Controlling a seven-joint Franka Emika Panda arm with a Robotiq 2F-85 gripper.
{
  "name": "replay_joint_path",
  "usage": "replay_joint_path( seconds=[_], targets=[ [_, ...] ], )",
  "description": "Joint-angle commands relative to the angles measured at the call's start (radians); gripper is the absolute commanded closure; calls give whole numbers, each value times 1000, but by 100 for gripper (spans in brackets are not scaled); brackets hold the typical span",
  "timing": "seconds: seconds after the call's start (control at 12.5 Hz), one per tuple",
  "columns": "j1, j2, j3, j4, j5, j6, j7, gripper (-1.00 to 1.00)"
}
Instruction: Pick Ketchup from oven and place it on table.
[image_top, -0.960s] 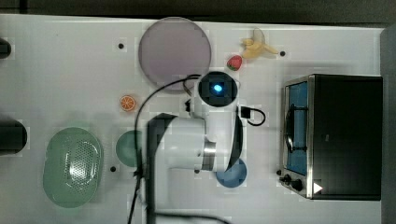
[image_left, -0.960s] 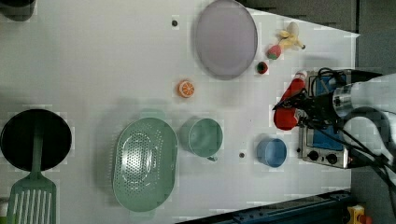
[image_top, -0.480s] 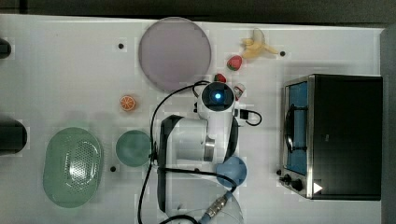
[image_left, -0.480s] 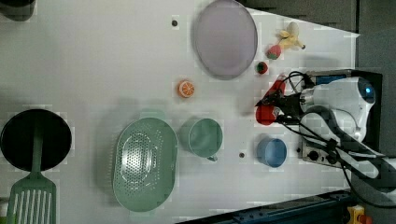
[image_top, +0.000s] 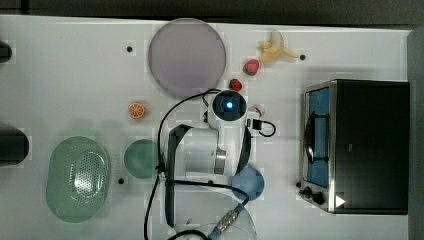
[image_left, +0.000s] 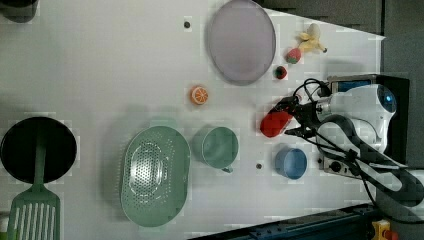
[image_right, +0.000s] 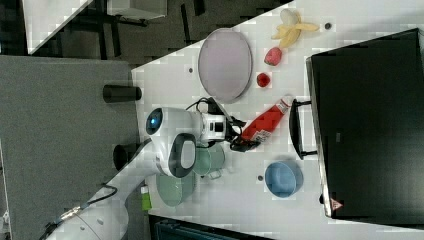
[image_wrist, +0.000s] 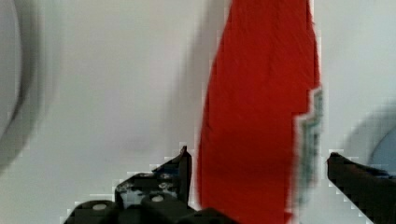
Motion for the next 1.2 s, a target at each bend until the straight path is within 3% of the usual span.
replay_joint_path(
  seconds=[0.08, 0.48, 0.8, 1.2],
  targets=[
    [-6, -167, 5, 98, 6, -68, 0, -100],
    [-7, -315, 5, 319, 3, -365, 0, -100],
    [-6, -329, 8, 501, -6, -561, 0, -100],
    [-10, -330, -1, 651, -6, -813, 0, -100]
  ],
)
